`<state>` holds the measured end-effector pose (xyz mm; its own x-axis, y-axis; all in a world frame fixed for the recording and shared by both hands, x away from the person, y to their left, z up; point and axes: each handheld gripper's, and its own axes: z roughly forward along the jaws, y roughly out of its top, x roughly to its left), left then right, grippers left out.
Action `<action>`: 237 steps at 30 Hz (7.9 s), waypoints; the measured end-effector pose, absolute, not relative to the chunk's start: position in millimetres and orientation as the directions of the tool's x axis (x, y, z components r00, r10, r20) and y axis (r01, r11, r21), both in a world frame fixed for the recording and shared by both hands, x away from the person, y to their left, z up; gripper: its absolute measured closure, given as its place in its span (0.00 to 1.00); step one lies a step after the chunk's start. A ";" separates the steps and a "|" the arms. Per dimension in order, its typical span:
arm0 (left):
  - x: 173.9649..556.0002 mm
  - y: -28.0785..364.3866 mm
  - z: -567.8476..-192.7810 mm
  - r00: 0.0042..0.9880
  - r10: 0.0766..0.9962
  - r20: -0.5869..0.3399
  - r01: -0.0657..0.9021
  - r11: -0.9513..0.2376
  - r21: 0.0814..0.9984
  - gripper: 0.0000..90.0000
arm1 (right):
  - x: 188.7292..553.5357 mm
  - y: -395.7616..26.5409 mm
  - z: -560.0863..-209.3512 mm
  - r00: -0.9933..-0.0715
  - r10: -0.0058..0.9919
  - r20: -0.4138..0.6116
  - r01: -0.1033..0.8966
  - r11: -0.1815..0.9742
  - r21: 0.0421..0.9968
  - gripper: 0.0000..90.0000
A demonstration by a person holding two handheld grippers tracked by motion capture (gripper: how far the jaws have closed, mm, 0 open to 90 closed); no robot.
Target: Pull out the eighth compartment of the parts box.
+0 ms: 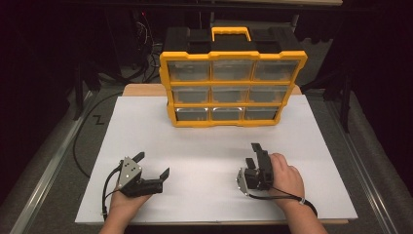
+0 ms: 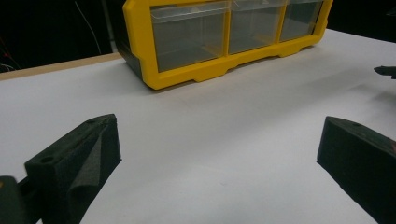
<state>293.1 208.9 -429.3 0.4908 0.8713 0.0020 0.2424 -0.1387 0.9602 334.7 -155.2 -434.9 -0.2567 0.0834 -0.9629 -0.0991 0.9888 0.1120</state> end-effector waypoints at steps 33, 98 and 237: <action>296.2 209.2 -430.6 0.496 0.868 -0.016 0.222 -0.109 0.969 0.01 | 403.3 -102.9 -422.4 -0.170 0.089 -0.982 -0.107 0.988 0.108 0.62; 293.6 212.2 -429.7 0.511 0.858 -0.042 0.227 -0.087 0.970 0.01 | 441.1 -80.7 -422.8 -0.075 -0.001 -0.997 -0.128 0.992 0.008 0.88; 292.7 209.8 -429.5 0.513 0.859 -0.015 0.212 -0.110 0.971 0.01 | 326.3 -154.1 -430.5 -0.263 0.084 -0.961 -0.086 0.990 0.110 0.57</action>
